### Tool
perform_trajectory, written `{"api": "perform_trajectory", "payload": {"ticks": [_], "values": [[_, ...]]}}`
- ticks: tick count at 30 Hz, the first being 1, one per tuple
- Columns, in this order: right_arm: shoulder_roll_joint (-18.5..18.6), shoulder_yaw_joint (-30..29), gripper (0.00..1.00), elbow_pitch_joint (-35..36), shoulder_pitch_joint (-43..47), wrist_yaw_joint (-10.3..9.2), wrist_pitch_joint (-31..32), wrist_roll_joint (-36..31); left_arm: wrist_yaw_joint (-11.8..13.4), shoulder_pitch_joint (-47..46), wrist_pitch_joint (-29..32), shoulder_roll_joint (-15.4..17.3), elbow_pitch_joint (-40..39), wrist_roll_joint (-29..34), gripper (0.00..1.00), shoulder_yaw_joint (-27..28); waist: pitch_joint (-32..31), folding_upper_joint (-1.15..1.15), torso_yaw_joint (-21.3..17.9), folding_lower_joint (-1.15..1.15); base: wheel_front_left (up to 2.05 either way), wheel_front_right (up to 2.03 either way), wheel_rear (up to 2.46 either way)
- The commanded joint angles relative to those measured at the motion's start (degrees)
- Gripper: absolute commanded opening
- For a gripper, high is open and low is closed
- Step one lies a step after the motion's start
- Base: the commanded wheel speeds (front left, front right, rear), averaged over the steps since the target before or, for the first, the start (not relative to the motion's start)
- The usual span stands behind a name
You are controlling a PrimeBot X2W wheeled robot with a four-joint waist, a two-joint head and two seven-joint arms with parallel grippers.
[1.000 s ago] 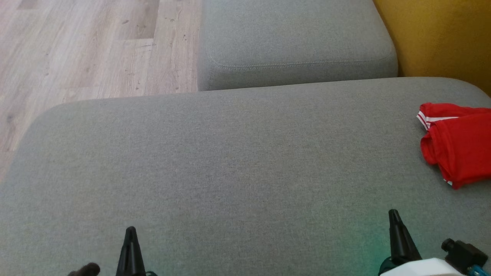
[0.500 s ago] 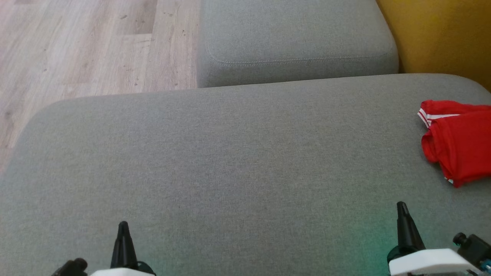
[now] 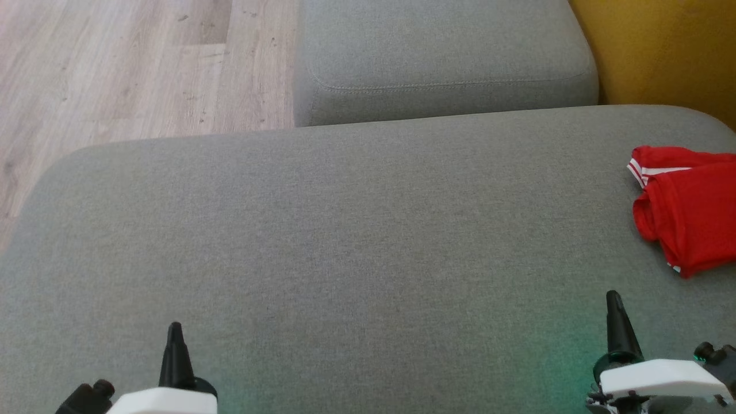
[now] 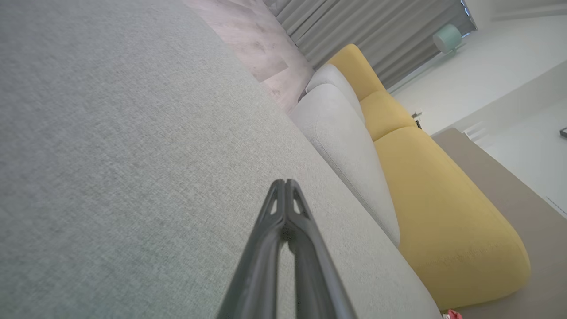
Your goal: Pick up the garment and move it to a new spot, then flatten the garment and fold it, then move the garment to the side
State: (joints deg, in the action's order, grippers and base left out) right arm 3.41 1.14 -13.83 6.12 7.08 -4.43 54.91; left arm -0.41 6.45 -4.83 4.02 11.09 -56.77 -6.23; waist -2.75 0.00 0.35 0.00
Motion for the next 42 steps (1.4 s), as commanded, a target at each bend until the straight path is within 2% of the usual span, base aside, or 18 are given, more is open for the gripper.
{"api": "perform_trajectory", "payload": {"ticks": [1,42], "values": [[1.1,0.3,0.00,1.5,-3.6,0.24,0.3,2.1,-0.6,-3.4,0.5,0.8,-1.3,-2.0,0.00,1.9,0.1,0.00,0.0,0.00,0.00,0.00,0.00],[1.2,-4.0,0.00,0.3,-10.1,0.37,7.0,30.6,-5.6,-10.3,7.3,0.7,1.9,-29.2,0.00,8.3,2.3,0.00,-0.3,0.00,0.00,0.00,0.00]]}}
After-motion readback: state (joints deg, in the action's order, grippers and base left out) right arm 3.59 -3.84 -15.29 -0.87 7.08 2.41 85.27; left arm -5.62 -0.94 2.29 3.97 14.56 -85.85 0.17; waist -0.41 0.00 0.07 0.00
